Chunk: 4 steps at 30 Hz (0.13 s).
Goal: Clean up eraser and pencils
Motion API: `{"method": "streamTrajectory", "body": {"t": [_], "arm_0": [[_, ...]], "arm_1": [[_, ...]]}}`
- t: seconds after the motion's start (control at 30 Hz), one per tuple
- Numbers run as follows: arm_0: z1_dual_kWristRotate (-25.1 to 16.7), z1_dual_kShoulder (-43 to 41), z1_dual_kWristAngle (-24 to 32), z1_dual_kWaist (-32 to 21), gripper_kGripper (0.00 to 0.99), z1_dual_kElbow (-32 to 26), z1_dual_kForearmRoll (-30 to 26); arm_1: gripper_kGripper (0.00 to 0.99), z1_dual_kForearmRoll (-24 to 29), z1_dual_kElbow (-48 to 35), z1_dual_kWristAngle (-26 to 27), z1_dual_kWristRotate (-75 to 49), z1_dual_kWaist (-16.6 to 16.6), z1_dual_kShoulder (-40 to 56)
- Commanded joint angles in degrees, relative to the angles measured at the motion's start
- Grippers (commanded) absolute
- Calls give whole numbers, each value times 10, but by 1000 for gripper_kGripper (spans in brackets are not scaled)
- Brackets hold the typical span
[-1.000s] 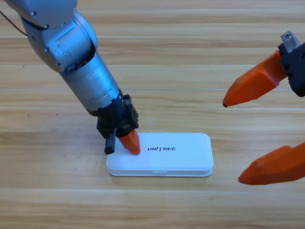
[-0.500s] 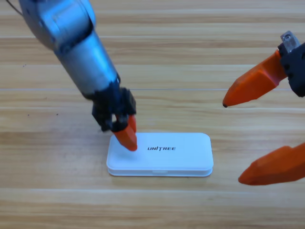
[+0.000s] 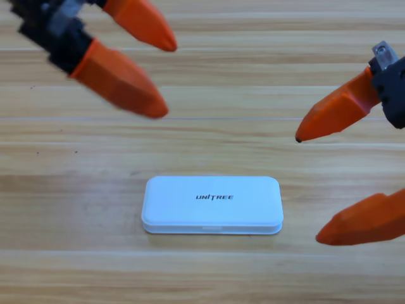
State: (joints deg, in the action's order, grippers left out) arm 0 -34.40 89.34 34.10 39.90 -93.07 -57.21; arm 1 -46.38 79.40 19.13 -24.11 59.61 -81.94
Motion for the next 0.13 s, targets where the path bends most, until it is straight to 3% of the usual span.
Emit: {"method": "streamTrajectory", "body": {"t": [0.03, 0.13], "arm_0": [[-14, -28, 15, 68, 990, 62, 0], [-33, -46, 14, 95, 990, 100, 11]], "arm_1": [[945, 7, -14, 7, 4, 12, -32], [945, 7, -14, 8, 4, 12, -32]]}}
